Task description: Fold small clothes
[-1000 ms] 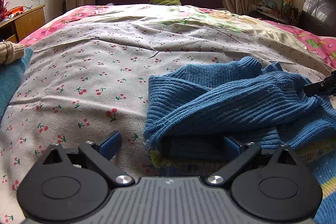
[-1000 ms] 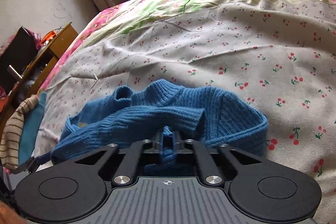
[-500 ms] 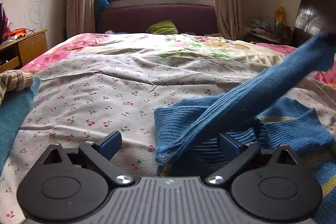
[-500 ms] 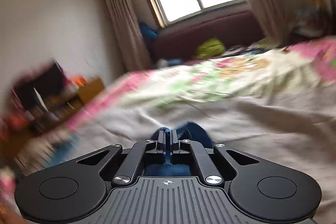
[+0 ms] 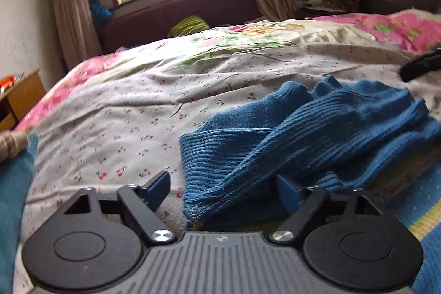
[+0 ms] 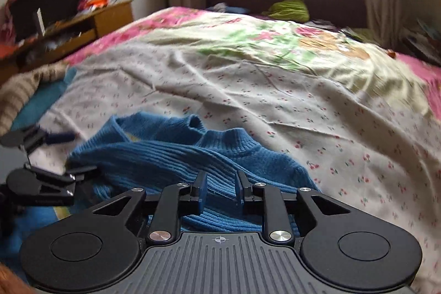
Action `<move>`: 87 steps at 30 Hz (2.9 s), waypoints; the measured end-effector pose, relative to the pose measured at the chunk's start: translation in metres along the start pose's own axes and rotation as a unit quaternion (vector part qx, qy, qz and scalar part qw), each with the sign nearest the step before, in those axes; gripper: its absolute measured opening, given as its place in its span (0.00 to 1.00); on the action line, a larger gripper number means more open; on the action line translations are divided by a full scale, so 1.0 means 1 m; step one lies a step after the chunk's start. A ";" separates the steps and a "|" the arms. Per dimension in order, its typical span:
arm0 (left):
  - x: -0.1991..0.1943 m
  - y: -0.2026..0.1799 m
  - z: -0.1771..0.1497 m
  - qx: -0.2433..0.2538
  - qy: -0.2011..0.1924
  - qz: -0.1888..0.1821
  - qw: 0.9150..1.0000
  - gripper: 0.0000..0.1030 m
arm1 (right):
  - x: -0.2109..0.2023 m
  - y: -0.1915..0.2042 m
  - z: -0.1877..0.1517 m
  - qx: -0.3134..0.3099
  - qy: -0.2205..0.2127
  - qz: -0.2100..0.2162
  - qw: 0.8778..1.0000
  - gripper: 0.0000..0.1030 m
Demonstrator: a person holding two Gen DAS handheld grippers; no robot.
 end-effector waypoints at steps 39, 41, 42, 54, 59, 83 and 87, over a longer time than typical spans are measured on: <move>-0.027 0.019 0.021 -0.064 -0.082 -0.026 0.994 0.48 | -0.062 0.005 0.050 -0.108 -0.166 -0.134 0.971 0.05; -0.020 0.012 0.009 -0.048 -0.052 -0.028 0.997 0.48 | -0.036 0.009 0.004 -0.122 -0.100 -0.127 0.979 0.05; -0.017 0.008 0.003 -0.043 -0.037 -0.034 0.998 0.48 | -0.022 0.010 -0.019 -0.118 -0.065 -0.118 0.984 0.05; -0.004 0.028 -0.019 -0.067 0.019 0.023 0.997 0.53 | -0.001 0.002 -0.061 -0.085 -0.006 -0.118 0.989 0.09; -0.018 0.026 -0.020 -0.057 0.021 0.029 0.998 0.54 | -0.011 -0.013 -0.079 -0.030 0.030 -0.113 0.993 0.10; -0.061 0.018 -0.044 -0.095 0.105 -0.030 0.990 0.56 | -0.084 -0.026 -0.109 0.132 0.111 -0.041 0.984 0.26; -0.108 0.008 -0.069 -0.125 0.147 -0.071 0.979 0.56 | -0.129 -0.009 -0.149 0.154 0.149 -0.017 0.977 0.32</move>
Point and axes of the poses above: each gripper's, at about its wrist camera, not at the fingertips, and x roughly the way its jaws point, y to its left, z to its top, the point moved 10 cm from there along x, roughly the way its jaws point, and after that the axes turned 14 degrees about -z, right-handed, at the moved point
